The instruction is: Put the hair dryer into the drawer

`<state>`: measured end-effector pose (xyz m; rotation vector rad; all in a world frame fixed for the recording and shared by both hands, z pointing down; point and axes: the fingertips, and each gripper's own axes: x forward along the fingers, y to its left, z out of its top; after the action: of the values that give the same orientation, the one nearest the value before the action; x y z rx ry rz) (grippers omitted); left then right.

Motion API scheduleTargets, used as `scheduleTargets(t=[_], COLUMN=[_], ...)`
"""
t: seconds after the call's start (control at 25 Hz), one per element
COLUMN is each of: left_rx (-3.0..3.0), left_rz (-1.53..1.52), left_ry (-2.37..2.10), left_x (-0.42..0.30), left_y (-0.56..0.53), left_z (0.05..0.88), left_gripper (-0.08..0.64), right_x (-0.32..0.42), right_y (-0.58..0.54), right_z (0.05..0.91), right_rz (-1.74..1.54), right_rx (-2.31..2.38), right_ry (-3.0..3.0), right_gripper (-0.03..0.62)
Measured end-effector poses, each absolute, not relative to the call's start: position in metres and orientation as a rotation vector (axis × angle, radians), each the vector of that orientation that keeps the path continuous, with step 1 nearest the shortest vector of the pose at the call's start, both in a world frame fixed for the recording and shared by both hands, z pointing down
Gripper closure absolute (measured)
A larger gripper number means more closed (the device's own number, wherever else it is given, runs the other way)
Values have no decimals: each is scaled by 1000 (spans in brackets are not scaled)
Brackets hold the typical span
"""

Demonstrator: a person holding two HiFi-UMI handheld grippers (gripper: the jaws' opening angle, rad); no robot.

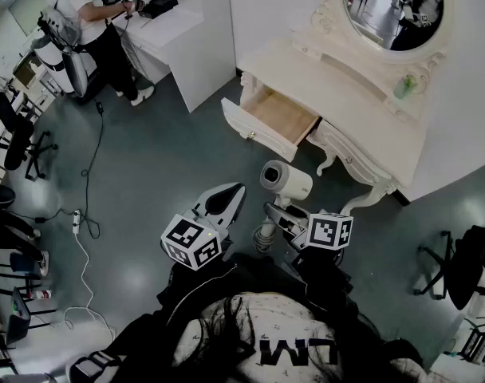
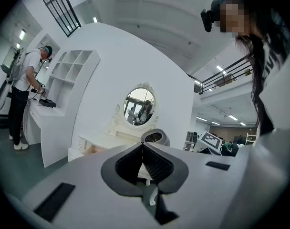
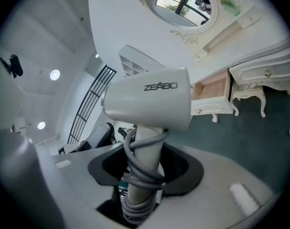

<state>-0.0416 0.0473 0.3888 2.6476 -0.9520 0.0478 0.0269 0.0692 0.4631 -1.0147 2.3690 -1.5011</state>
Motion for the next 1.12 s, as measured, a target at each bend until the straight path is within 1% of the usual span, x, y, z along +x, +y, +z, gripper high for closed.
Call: scheduleTargets(t=[0.48,1.12], left_rx=[2661,2673], left_rz=[55,82], left_ry=[-941,-996], left_x=[-38,-12], left_y=[51,54], left_z=[388,390], left_gripper=[560,560], right_x=[31,58], right_y=[71,76], right_z=[464,473], right_rz=[-1506,-1525], right_rx=[-1028,-1007], right_ry=[2361,2387], right_gripper=[387,387])
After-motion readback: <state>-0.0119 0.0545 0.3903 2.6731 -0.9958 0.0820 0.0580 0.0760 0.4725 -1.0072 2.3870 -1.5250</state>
